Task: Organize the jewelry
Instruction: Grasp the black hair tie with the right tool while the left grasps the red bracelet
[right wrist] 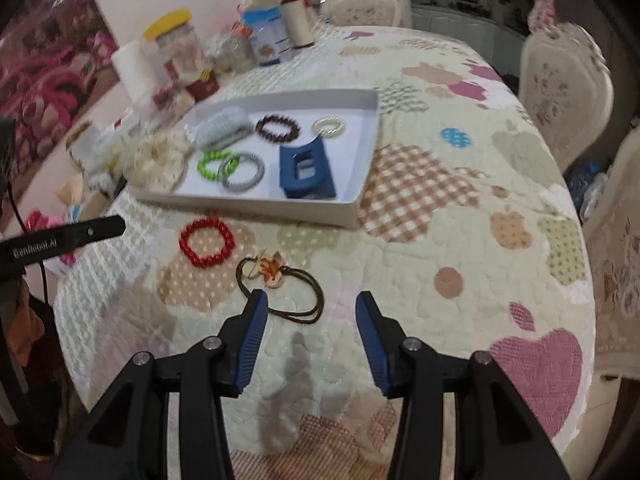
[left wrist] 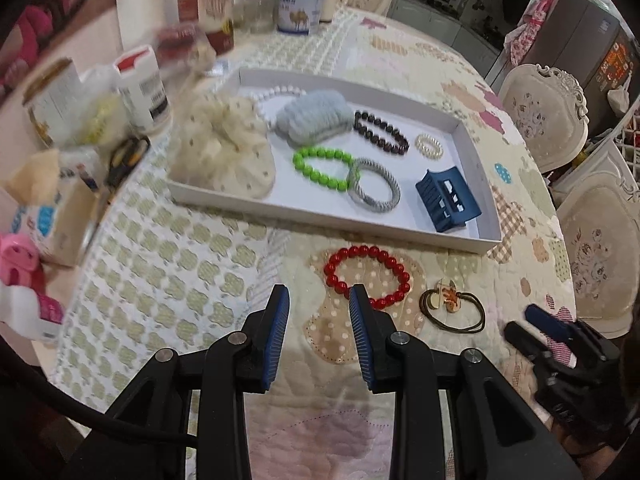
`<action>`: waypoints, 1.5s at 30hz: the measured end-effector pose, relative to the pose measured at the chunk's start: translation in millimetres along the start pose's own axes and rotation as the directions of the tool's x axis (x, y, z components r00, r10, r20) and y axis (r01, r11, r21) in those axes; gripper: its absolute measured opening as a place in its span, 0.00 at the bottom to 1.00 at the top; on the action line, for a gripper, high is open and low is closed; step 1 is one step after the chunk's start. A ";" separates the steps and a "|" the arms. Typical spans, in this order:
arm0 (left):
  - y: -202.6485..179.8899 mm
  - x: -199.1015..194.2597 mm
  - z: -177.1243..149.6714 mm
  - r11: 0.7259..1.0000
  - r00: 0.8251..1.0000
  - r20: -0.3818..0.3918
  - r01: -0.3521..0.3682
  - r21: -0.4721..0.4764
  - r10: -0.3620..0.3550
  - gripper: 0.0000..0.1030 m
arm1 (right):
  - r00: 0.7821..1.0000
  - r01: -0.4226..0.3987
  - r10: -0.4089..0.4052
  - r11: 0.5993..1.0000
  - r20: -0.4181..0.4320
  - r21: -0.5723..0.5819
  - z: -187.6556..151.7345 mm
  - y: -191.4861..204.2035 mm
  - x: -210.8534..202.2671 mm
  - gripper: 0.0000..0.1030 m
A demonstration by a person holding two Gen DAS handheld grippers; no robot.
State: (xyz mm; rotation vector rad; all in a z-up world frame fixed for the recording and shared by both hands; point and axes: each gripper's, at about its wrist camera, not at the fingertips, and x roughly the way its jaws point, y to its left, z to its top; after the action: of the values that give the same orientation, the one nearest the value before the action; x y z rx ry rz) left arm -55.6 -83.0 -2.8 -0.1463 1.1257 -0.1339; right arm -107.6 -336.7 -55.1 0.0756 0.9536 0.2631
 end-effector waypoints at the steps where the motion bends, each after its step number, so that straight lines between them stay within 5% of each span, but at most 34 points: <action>1: 0.9 3.0 0.5 1.000 1.000 -0.011 0.008 -0.004 -0.008 0.32 | 1.000 0.001 -0.001 1.000 -0.010 -0.026 0.4 4.4 6.7 0.46; 13: 14.4 40.6 17.6 0.998 0.994 -0.099 0.045 -0.050 -0.050 0.36 | 0.995 -0.009 -0.019 0.966 -0.103 -0.258 17.5 40.1 70.7 0.46; 28: -5.2 77.0 24.5 0.999 0.989 -0.147 -0.011 0.043 0.018 0.40 | 0.997 -0.065 0.053 0.963 -0.053 -0.261 28.4 34.9 81.2 0.47; 31: -12.7 80.0 24.3 0.996 0.991 -0.123 -0.035 0.082 0.045 0.40 | 0.998 -0.056 0.050 0.965 -0.027 -0.258 23.9 32.0 78.2 0.32; 32: -14.2 80.4 24.6 0.995 0.992 -0.116 -0.038 0.089 0.048 0.39 | 0.998 -0.054 0.049 0.966 -0.024 -0.254 22.8 31.3 77.2 0.24; 35: -16.9 82.5 26.5 0.995 0.995 -0.095 -0.022 0.094 0.031 0.09 | 0.998 -0.057 0.055 0.974 -0.017 -0.217 20.4 24.9 72.5 0.23; 45: -10.1 52.2 29.4 0.997 0.997 -0.065 0.040 0.071 -0.036 0.08 | 0.992 -0.110 0.115 0.989 0.047 -0.097 20.0 5.4 39.3 0.23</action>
State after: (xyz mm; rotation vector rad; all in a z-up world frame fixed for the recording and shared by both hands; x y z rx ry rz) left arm -7.2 -100.9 -34.8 -0.1001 1.1799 -0.2140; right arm -70.8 -320.4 -73.8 0.0495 0.8847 0.4086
